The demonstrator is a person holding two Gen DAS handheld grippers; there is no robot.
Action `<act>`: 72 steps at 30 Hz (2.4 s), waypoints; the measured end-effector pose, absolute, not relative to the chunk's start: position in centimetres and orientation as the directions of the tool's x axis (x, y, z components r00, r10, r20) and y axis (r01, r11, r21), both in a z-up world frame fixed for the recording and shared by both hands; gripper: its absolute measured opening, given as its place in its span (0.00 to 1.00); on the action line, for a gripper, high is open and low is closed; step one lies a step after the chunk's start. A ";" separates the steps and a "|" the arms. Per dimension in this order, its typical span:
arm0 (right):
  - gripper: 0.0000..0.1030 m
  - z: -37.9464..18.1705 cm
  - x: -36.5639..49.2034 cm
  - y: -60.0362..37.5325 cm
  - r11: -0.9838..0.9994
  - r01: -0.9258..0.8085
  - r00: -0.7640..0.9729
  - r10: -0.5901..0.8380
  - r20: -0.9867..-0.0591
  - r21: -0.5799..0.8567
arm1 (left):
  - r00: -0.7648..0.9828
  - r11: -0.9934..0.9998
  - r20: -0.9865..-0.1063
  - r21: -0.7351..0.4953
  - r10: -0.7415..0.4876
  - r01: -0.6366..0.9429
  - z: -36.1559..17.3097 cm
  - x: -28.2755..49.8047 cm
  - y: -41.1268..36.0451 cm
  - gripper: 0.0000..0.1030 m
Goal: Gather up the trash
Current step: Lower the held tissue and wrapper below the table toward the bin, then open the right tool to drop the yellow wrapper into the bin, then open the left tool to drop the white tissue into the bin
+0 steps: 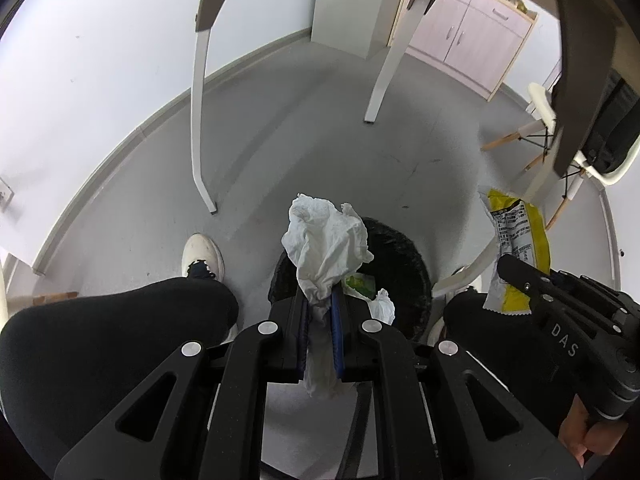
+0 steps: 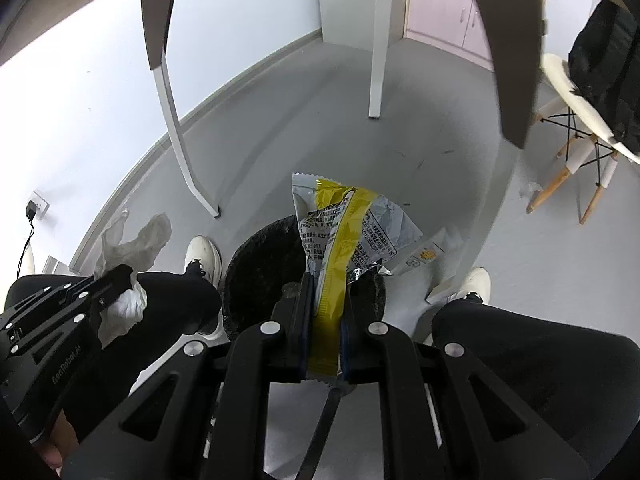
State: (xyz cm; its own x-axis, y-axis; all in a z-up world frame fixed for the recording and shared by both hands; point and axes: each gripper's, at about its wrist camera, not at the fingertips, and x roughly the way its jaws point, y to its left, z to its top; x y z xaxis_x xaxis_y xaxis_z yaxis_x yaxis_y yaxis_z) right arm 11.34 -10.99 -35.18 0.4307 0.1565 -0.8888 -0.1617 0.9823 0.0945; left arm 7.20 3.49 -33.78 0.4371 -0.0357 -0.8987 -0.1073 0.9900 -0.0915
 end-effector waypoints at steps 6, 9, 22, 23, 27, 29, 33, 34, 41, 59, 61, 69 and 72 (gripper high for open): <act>0.11 -37.9 13.2 -9.3 0.980 -0.186 0.378 0.139 -0.915 0.073 | 0.403 0.990 -0.915 -0.080 -0.026 -0.119 -35.5 9.4 4.9 0.09; 0.13 -39.4 14.1 -8.3 0.978 -0.200 0.345 0.133 -0.929 0.066 | 0.389 0.989 -0.921 -0.084 -0.032 -0.119 -36.2 9.9 5.4 0.09; 0.46 -41.7 16.4 -5.9 0.975 -0.214 0.316 0.132 -0.939 0.065 | 0.348 0.986 -0.937 -0.089 -0.035 -0.139 -38.2 10.5 6.6 0.09; 0.47 -41.6 16.4 -5.8 0.975 -0.215 0.319 0.132 -0.939 0.064 | 0.345 0.986 -0.938 -0.089 -0.035 -0.143 -38.3 10.7 6.6 0.09; 0.65 -41.3 16.4 -6.1 0.976 -0.206 0.343 0.133 -0.930 0.064 | 0.331 0.984 -0.943 -0.092 -0.038 -0.150 -38.8 10.9 6.5 0.09; 0.71 -41.0 16.3 -6.5 0.978 -0.198 0.351 0.133 -0.927 0.066 | 0.328 0.985 -0.944 -0.092 -0.039 -0.148 -38.9 11.1 6.2 0.09; 0.87 -40.2 16.0 -8.0 0.982 -0.174 0.384 0.131 -0.914 0.068 | 0.328 0.986 -0.944 -0.096 -0.046 -0.139 -39.1 11.5 5.6 0.09; 0.89 -40.0 15.9 -8.4 0.984 -0.167 0.394 0.126 -0.911 0.063 | 0.328 0.986 -0.943 -0.098 -0.048 -0.135 -39.1 11.5 5.3 0.09; 0.93 -38.7 14.9 -12.2 0.993 -0.104 0.437 0.097 -0.894 0.057 | 0.319 0.987 -0.944 -0.122 -0.082 -0.107 -39.6 12.4 2.9 0.09; 0.93 -39.2 13.6 -19.1 1.000 0.015 0.447 -0.007 -0.894 -0.001 | 0.261 0.999 -0.964 -0.052 -0.053 0.012 -43.1 15.1 -4.1 0.09; 0.92 -39.4 13.6 -19.6 1.000 0.024 0.441 -0.015 -0.897 -0.005 | 0.257 0.999 -0.965 -0.047 -0.050 0.020 -43.4 15.2 -4.3 0.09; 0.92 -40.1 13.6 -20.9 0.999 0.053 0.422 -0.018 -0.906 0.005 | 0.236 0.999 -0.971 -0.041 -0.048 0.034 -44.5 15.7 -5.1 0.11; 0.93 -40.2 13.7 -21.0 0.999 0.054 0.420 -0.019 -0.907 0.004 | 0.245 1.000 -0.969 -0.017 -0.023 0.027 -44.6 15.9 -5.2 0.13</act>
